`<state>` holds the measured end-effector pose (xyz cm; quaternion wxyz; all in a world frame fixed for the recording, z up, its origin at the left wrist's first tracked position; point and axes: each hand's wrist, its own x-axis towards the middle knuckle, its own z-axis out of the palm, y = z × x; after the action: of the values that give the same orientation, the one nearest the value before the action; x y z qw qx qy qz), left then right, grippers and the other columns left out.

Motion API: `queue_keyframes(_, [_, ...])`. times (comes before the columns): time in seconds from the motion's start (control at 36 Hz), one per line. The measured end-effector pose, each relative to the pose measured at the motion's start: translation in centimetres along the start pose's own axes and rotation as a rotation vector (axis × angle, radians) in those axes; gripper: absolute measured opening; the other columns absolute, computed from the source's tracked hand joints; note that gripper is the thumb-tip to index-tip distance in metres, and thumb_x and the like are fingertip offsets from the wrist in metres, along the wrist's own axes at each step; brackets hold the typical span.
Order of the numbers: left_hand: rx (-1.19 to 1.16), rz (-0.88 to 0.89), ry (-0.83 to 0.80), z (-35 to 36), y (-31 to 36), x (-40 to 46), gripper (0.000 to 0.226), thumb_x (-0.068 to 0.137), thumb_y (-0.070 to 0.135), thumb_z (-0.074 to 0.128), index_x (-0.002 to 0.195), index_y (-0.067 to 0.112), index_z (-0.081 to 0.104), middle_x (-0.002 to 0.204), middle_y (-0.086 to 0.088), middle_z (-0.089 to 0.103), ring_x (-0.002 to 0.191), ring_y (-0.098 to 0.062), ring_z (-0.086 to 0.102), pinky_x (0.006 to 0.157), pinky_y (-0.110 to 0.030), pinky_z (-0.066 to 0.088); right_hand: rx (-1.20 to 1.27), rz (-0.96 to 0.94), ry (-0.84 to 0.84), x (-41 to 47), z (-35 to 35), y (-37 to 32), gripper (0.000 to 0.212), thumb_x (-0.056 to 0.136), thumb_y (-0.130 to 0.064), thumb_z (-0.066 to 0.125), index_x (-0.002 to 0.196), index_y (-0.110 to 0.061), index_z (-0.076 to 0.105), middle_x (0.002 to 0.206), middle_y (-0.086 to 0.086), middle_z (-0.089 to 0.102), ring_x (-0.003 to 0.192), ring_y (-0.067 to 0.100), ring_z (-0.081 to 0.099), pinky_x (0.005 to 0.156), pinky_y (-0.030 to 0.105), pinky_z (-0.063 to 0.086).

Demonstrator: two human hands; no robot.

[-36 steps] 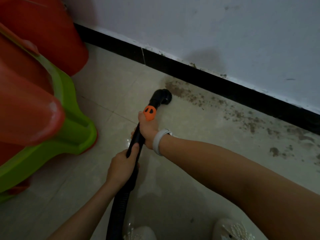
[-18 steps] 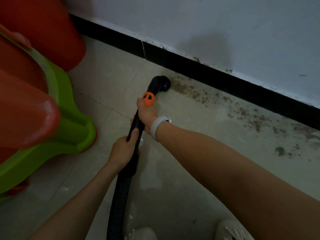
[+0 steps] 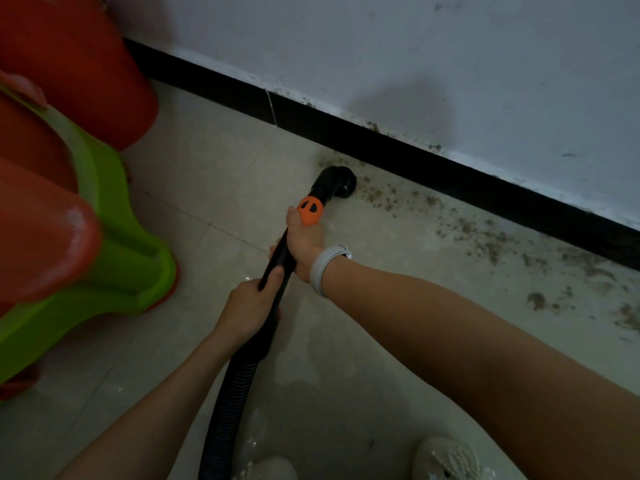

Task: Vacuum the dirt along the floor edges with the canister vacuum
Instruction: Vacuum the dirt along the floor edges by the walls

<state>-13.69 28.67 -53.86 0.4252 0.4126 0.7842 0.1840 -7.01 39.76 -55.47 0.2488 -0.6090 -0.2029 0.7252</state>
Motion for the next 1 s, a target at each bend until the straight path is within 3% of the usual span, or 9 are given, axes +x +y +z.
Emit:
queue_keyframes(0.08, [0.012, 0.006, -0.01, 0.3, 0.2, -0.2, 0.064, 0.097, 0.053, 0.035, 0.069, 0.007, 0.069, 0.059, -0.002, 0.068, 0.047, -0.006, 0.061, 0.046, -0.015, 0.041, 0.011, -0.003, 0.011, -0.3, -0.6, 0.0, 0.058, 0.094, -0.046, 0.053, 0.134, -0.006, 0.039, 0.081, 0.013, 0.056, 0.057, 0.025, 0.059, 0.057, 0.038, 0.055])
queue_keyframes(0.25, [0.036, 0.048, -0.043, 0.8, 0.6, -0.6, 0.066, 0.097, 0.053, 0.035, 0.071, 0.004, 0.069, 0.064, -0.004, 0.069, 0.059, -0.016, 0.065, 0.061, -0.028, 0.048, 0.053, 0.01, 0.038, -1.1, -2.2, 0.0, 0.056, 0.096, -0.044, 0.051, 0.136, -0.008, 0.038, 0.08, 0.011, 0.054, 0.054, 0.023, 0.058, 0.05, 0.033, 0.052])
queue_keyframes(0.39, [0.037, 0.04, -0.085, 1.7, 1.0, -0.8, 0.063, 0.096, 0.053, 0.037, 0.072, 0.004, 0.069, 0.058, -0.002, 0.068, 0.047, -0.008, 0.062, 0.051, -0.021, 0.044, 0.095, 0.008, 0.07, -1.7, -3.6, 0.3, 0.054, 0.096, -0.045, 0.051, 0.134, -0.008, 0.04, 0.08, 0.01, 0.055, 0.056, 0.023, 0.059, 0.053, 0.034, 0.052])
queue_keyframes(0.56, [0.05, 0.057, -0.122, 2.7, 1.3, -1.0, 0.062, 0.096, 0.053, 0.038, 0.068, 0.006, 0.068, 0.056, -0.001, 0.067, 0.046, -0.006, 0.061, 0.047, -0.015, 0.041, 0.149, -0.007, 0.092, -2.2, -5.4, 0.6, 0.047, 0.097, -0.042, 0.05, 0.129, -0.009, 0.044, 0.076, 0.008, 0.053, 0.058, 0.023, 0.056, 0.059, 0.036, 0.053])
queue_keyframes(0.67, [0.055, 0.06, -0.167, 3.4, 1.7, -1.3, 0.06, 0.095, 0.055, 0.039, 0.068, 0.009, 0.066, 0.056, 0.0, 0.067, 0.048, -0.008, 0.062, 0.047, -0.016, 0.042, 0.179, -0.006, 0.132, -2.4, -6.8, 0.9, 0.038, 0.097, -0.04, 0.05, 0.117, -0.009, 0.047, 0.07, 0.008, 0.051, 0.055, 0.022, 0.055, 0.06, 0.036, 0.054])
queue_keyframes(0.81, [0.075, 0.085, -0.191, 3.8, 2.0, -1.6, 0.058, 0.095, 0.056, 0.039, 0.07, 0.01, 0.064, 0.06, -0.003, 0.069, 0.048, -0.008, 0.062, 0.047, -0.015, 0.043, 0.178, -0.001, 0.184, -2.6, -7.7, 1.2, 0.045, 0.097, -0.042, 0.049, 0.126, -0.009, 0.044, 0.075, 0.008, 0.053, 0.058, 0.022, 0.057, 0.056, 0.035, 0.054])
queue_keyframes(1.0, [0.076, 0.088, -0.117, 2.9, 1.3, -1.5, 0.059, 0.096, 0.054, 0.038, 0.069, 0.01, 0.066, 0.059, 0.0, 0.068, 0.056, -0.013, 0.065, 0.057, -0.024, 0.048, 0.167, -0.001, 0.159, -2.4, -6.2, 0.8, 0.047, 0.097, -0.042, 0.05, 0.127, -0.007, 0.044, 0.075, 0.009, 0.052, 0.057, 0.022, 0.057, 0.053, 0.033, 0.052])
